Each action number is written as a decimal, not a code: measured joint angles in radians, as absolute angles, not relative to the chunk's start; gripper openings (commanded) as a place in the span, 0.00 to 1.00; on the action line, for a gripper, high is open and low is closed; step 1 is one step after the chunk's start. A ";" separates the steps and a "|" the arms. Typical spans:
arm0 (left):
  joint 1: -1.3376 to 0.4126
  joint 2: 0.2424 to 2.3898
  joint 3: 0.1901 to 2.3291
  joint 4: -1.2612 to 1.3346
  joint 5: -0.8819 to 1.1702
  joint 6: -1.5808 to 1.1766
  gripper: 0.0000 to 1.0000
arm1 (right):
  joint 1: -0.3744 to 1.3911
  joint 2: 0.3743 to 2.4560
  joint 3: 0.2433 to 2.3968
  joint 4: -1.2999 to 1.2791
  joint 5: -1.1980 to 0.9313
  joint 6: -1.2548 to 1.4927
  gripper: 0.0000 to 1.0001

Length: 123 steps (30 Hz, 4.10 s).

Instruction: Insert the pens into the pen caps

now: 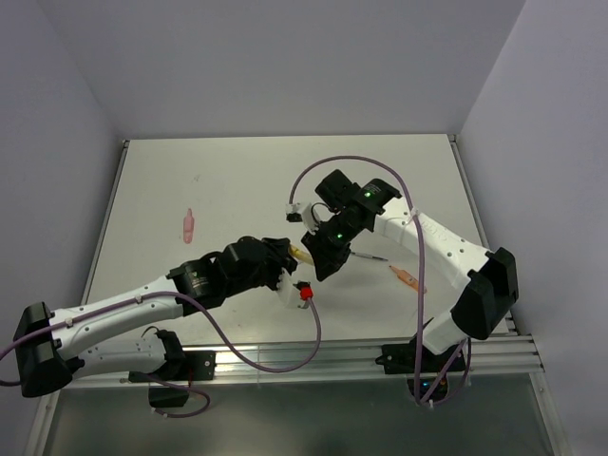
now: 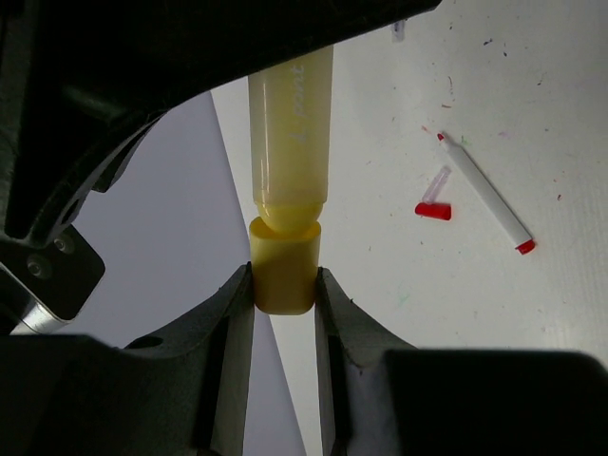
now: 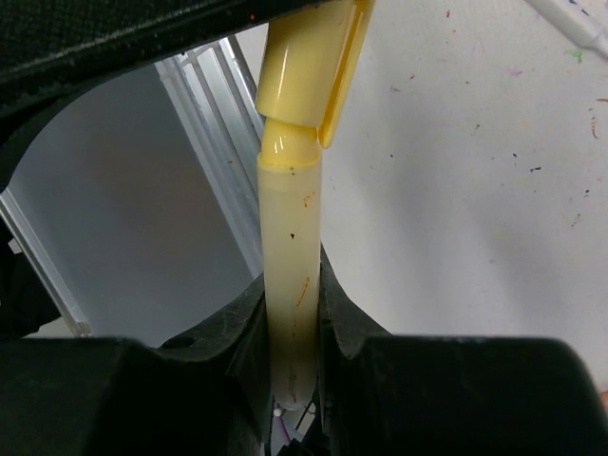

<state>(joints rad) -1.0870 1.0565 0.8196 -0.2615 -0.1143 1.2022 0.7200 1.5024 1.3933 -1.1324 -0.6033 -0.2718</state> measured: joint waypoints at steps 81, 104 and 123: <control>-0.632 1.262 1.538 -0.488 0.123 0.258 0.39 | 0.384 1.243 1.216 -0.490 -0.971 0.006 0.00; -0.728 1.332 1.428 -0.477 0.081 0.224 0.30 | 0.524 1.319 1.246 -0.495 -0.970 0.059 0.00; -0.795 1.342 1.349 -0.446 -0.018 0.210 0.01 | 0.541 1.338 1.281 -0.579 -0.954 0.058 0.00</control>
